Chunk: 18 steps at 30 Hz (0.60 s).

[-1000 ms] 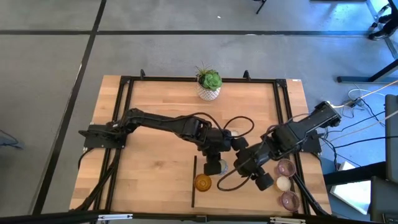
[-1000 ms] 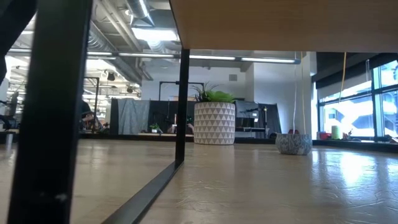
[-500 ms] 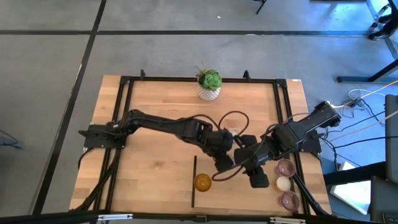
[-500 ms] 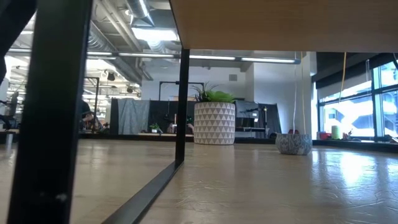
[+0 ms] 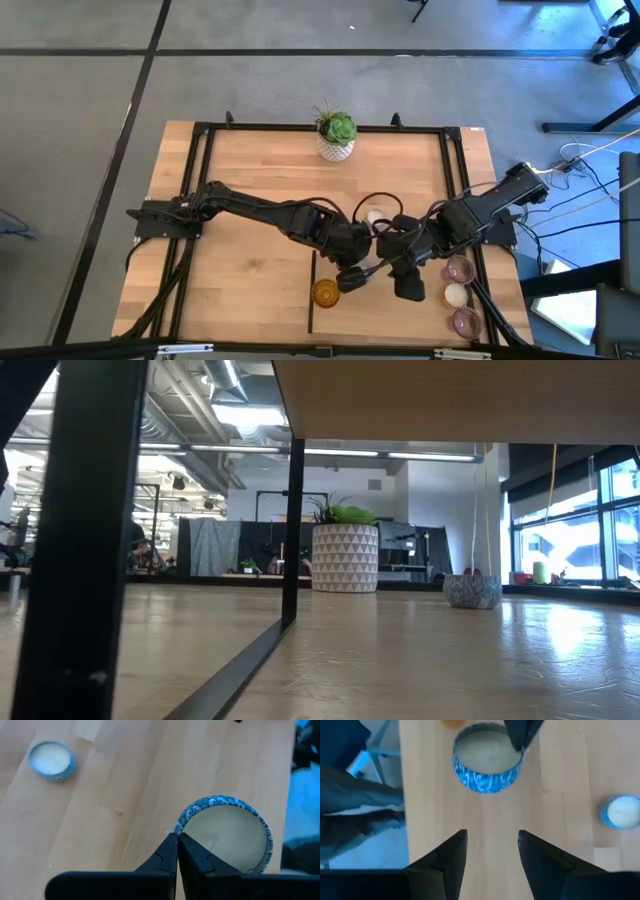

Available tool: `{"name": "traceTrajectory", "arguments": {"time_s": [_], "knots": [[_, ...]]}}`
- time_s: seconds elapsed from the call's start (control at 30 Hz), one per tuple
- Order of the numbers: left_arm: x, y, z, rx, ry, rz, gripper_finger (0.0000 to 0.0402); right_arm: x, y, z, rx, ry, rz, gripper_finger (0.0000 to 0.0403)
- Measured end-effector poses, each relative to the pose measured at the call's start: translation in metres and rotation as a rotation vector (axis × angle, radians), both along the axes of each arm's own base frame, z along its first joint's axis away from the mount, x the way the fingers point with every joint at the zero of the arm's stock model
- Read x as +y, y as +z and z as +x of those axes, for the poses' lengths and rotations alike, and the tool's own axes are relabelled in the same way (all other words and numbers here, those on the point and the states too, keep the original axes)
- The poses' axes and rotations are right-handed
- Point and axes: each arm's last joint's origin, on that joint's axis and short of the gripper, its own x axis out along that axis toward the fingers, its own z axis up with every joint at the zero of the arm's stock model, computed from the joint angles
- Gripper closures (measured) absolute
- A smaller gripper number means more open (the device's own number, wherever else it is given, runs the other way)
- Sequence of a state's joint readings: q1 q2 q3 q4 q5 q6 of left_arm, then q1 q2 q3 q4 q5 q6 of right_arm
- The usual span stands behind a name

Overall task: Pick & Place candle stick holders
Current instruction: Put the dark blue scented candle on the shelf aligned with the yellow glass candle holder

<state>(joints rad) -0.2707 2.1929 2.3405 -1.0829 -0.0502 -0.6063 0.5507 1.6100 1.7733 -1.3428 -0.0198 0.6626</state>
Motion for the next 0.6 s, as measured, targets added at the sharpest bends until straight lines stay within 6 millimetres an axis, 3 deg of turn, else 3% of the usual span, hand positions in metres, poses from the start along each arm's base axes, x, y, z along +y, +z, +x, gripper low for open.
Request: {"name": "traceTrajectory", "arguments": {"time_s": [0.13, 0.33, 0.6], "knots": [[0.001, -0.002, -0.004, 0.035, -0.105, 0.055, 0.0399, 0.001, 0.002, 0.004, -0.028, -0.124, 0.037, 0.0222], [0.002, -0.004, -0.008, 0.06, -0.206, 0.181, 0.0399, -0.003, 0.001, 0.011, -0.043, -0.469, 0.089, 0.0222], [0.004, -0.004, -0.007, 0.056, -0.233, 0.244, 0.0399, 0.004, -0.006, 0.012, 0.017, -0.658, 0.148, 0.0222]]}}
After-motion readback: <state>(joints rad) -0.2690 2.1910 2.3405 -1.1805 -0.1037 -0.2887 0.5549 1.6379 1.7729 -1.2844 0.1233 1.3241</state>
